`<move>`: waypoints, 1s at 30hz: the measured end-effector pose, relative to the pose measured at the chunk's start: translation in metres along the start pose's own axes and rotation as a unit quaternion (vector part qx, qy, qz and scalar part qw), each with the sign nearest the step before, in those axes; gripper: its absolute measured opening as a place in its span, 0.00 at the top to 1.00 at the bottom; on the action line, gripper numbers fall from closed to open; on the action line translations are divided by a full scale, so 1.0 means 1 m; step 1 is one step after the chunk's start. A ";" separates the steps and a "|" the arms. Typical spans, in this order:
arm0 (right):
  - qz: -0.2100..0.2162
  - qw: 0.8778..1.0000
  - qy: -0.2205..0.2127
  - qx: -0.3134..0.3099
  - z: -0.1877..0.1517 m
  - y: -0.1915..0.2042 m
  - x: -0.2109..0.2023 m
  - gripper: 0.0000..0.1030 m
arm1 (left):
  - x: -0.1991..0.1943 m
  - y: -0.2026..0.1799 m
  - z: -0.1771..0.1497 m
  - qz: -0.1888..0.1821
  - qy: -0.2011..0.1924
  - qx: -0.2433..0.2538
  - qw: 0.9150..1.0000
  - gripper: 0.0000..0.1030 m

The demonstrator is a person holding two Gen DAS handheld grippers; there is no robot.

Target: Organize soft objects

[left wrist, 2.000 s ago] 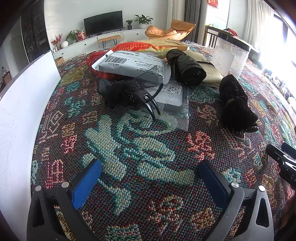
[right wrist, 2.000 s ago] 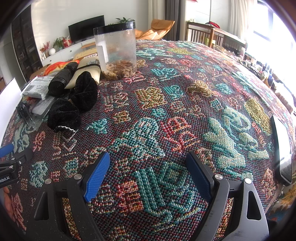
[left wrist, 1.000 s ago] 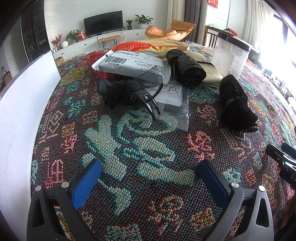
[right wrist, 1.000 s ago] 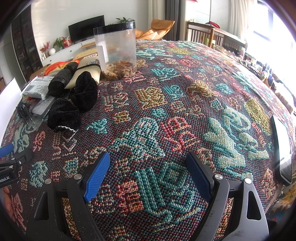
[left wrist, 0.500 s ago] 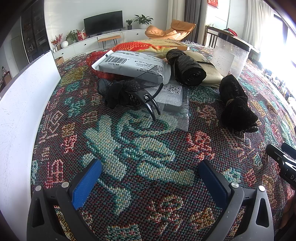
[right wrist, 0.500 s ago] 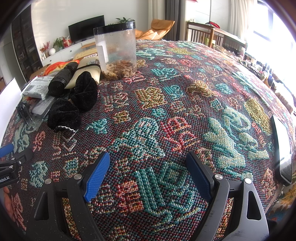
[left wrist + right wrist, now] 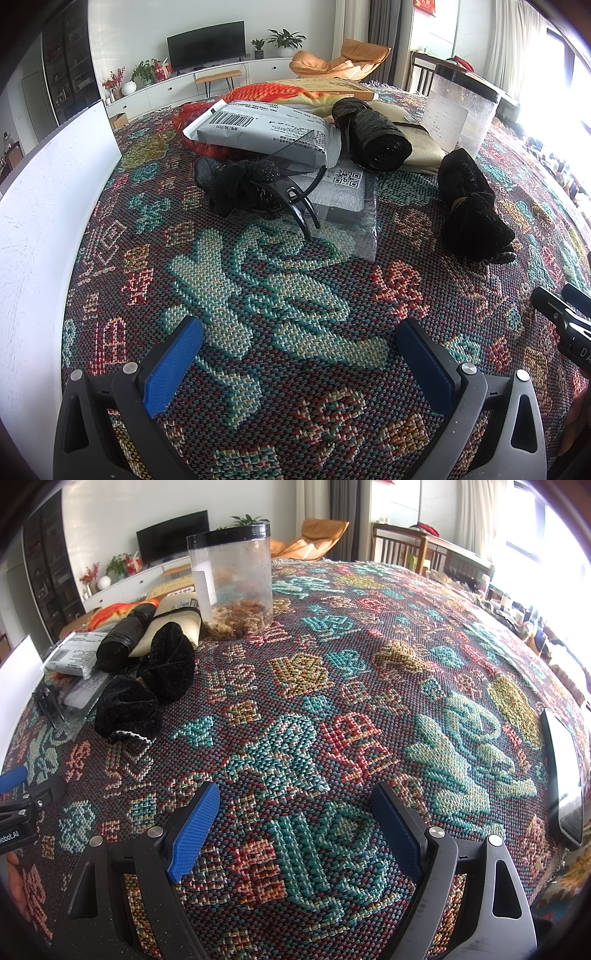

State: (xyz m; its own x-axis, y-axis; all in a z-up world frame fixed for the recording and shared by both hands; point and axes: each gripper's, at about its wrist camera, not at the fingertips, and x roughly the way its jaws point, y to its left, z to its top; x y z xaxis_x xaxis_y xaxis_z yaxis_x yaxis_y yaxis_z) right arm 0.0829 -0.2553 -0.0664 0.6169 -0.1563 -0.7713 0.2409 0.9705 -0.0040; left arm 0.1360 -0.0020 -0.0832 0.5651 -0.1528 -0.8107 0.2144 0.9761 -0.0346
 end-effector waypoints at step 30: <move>0.000 1.000 0.000 0.000 0.000 0.000 0.000 0.16 | -0.001 -0.001 0.000 0.001 0.000 0.001 1.000 0.00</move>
State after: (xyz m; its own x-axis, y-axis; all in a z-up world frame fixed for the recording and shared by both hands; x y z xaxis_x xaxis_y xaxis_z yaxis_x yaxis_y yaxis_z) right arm 0.0829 -0.2552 -0.0664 0.6169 -0.1570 -0.7712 0.2415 0.9704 -0.0043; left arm 0.1353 -0.0031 -0.0829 0.5656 -0.1510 -0.8107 0.2142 0.9763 -0.0324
